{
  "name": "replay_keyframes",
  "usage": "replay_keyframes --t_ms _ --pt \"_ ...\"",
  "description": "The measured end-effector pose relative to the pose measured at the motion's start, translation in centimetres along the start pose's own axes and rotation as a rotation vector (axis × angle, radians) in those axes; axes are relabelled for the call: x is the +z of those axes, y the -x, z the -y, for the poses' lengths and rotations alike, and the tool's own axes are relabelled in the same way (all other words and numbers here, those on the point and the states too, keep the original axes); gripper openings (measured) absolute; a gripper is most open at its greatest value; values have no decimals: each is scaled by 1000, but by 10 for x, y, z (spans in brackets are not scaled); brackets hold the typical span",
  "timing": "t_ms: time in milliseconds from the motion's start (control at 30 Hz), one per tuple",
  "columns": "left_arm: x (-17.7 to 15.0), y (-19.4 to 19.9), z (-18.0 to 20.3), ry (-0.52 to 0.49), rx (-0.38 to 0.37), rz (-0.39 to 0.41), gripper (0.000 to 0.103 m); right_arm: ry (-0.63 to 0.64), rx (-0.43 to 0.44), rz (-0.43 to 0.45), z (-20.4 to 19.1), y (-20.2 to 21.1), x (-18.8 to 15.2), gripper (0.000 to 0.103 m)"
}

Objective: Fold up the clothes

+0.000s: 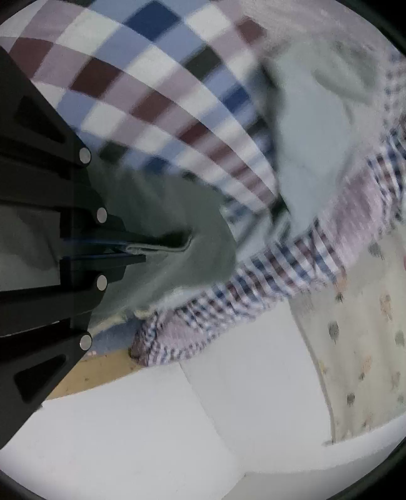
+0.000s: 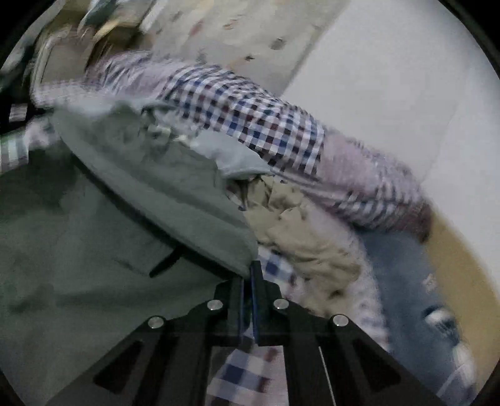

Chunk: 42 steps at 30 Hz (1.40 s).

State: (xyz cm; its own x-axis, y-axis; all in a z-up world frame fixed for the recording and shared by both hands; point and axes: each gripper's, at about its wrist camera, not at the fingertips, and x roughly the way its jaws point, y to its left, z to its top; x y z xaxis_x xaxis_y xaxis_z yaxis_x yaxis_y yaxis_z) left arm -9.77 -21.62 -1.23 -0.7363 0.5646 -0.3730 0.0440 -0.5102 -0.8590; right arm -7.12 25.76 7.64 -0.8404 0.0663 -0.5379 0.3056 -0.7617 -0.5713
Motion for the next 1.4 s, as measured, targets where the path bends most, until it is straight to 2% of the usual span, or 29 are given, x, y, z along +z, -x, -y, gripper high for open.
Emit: replay_keyframes --t_ms 67,200,267,333,367,467,500,567,600,633,667,733,867,967,1067,1267,1400 --pt "-6 -6 -7 8 47 -33 3 83 -2 -73 -18 -23 -11 2" --pt "-9 -6 -8 -12 98 -50 3 148 74 -243 -38 -59 -41 6" --pt "-10 -6 -9 -21 128 -57 3 101 101 -272 -30 -54 -47 16" --pt "-10 -7 -9 -30 151 -61 3 44 133 -287 -17 -44 -54 46" --pt "-10 -8 -9 -35 158 -62 4 8 153 -284 -9 -39 -57 50" --pt "-12 -7 0 -91 201 -66 5 -136 166 -294 17 -21 -67 51" --pt "-12 -5 3 -106 209 -59 13 -211 164 -293 26 -12 -72 51" --pt "-13 3 9 -130 213 -41 36 -359 170 -270 43 10 -83 51" --pt "-13 10 12 -137 213 -25 60 -426 171 -256 50 22 -89 51" --pt "-15 19 14 -145 214 -1 78 -476 163 -237 52 37 -96 51" --pt "-17 28 17 -153 215 24 82 -528 147 -216 55 50 -103 51" --pt "-21 44 21 -168 217 53 83 -628 121 -171 58 79 -116 53" --pt "-37 74 28 -220 223 36 83 -769 82 -90 51 125 -136 57" --pt "-59 99 32 -278 230 19 83 -785 119 -77 29 142 -134 58" --pt "-89 127 28 -302 241 -9 83 -764 178 -64 -1 158 -130 58" --pt "-139 180 3 -282 356 -71 83 -598 323 -25 -86 194 -112 58" --pt "-157 223 -15 -181 379 -27 83 -539 409 15 -124 216 -103 59"
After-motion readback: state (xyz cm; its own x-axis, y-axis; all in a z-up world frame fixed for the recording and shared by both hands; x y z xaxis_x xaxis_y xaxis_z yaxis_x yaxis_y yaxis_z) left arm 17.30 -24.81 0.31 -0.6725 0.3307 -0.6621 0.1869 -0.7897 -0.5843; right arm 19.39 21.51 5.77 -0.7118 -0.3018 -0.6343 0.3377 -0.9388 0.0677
